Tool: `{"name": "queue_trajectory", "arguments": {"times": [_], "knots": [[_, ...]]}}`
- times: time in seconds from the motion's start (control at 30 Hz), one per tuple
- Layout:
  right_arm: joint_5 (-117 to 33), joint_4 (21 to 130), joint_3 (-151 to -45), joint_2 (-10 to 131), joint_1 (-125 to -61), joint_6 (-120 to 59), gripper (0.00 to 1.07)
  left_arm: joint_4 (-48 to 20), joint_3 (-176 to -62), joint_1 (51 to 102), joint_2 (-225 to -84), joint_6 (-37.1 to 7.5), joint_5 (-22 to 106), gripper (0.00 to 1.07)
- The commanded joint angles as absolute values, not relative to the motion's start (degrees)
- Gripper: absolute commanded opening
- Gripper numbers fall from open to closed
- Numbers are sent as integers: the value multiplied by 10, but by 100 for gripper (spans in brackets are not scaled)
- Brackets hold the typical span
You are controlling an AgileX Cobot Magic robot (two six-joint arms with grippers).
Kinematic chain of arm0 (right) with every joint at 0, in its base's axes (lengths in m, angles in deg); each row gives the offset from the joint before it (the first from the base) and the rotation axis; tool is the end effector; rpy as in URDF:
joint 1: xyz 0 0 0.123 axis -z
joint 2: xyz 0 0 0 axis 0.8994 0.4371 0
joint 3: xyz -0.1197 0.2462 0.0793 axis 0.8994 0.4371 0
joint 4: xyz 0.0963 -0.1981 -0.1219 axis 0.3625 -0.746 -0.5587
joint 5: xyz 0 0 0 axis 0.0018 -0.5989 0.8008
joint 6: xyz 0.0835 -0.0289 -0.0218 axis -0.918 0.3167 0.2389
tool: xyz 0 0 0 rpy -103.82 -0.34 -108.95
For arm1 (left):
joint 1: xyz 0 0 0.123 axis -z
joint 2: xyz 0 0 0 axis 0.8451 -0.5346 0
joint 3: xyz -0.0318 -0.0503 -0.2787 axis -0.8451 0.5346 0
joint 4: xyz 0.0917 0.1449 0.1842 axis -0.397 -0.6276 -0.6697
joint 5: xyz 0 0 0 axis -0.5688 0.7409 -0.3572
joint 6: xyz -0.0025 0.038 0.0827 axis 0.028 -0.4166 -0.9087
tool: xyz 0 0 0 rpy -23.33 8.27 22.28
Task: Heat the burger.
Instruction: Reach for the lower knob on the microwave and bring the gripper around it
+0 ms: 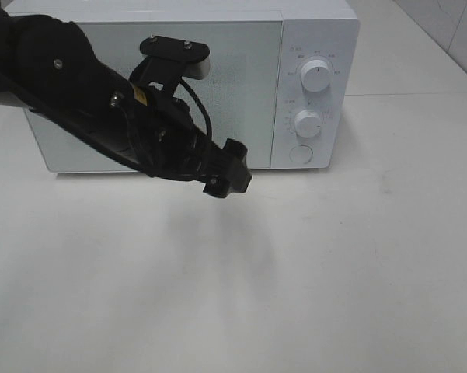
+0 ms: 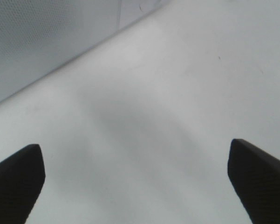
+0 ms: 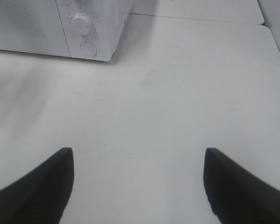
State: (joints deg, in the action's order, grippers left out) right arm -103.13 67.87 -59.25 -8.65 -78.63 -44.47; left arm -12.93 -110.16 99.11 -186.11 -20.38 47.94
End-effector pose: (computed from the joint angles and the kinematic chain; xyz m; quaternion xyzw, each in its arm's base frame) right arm -0.0014 -0.0101 0.2821 -0.0346 0.8355 0.0542 0.5457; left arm 0.2702 -0.2483 0.2021 0.3005 0.8910 -0.1702 0.2948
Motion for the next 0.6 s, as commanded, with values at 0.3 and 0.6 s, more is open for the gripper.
{"name": "queue_trajectory", "arguments": {"times": [0.3, 0.6], "knots": [[-1024, 678, -591, -102, -784, -445, 75, -155, -1102, 970, -1804, -183, 713, 101], [-1024, 678, -591, -101, -784, -446, 75, -157, -1102, 849, -1750, -178, 806, 101]]}}
